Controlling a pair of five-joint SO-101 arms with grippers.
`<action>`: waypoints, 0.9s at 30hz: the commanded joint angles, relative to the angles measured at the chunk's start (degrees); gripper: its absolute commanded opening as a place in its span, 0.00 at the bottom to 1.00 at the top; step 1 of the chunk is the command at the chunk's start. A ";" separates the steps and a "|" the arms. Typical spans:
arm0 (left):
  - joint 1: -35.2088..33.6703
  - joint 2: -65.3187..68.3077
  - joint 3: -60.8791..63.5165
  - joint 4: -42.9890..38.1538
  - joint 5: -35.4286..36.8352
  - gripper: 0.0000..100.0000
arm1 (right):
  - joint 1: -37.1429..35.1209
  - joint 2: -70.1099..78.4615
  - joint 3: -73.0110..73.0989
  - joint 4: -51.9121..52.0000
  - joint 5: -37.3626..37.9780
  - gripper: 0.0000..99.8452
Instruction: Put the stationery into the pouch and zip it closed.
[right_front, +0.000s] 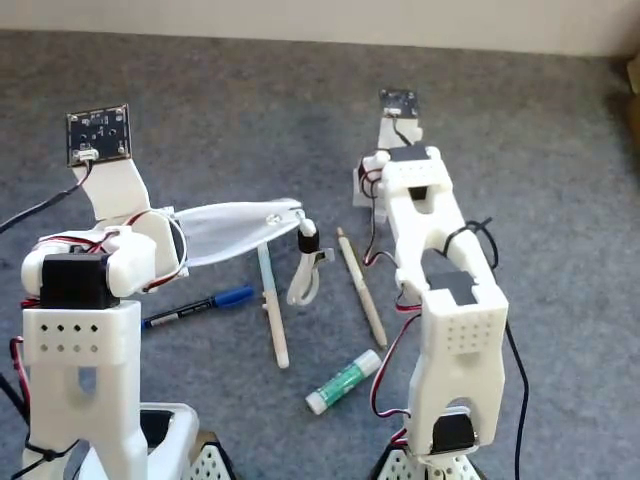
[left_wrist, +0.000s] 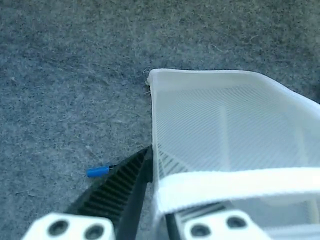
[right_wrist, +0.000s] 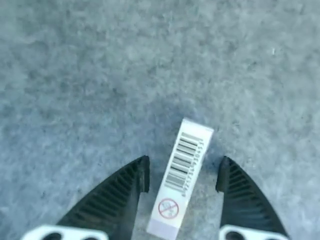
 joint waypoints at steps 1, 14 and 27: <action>-0.75 1.27 0.13 0.00 0.53 0.01 | 0.57 -0.92 -3.65 -1.45 -0.53 0.21; -0.75 1.36 0.13 0.00 0.53 0.01 | 0.66 -1.10 -3.56 1.36 -0.09 0.01; -0.75 1.54 0.13 -0.18 0.53 0.01 | 1.27 -5.58 -3.56 15.87 9.93 0.01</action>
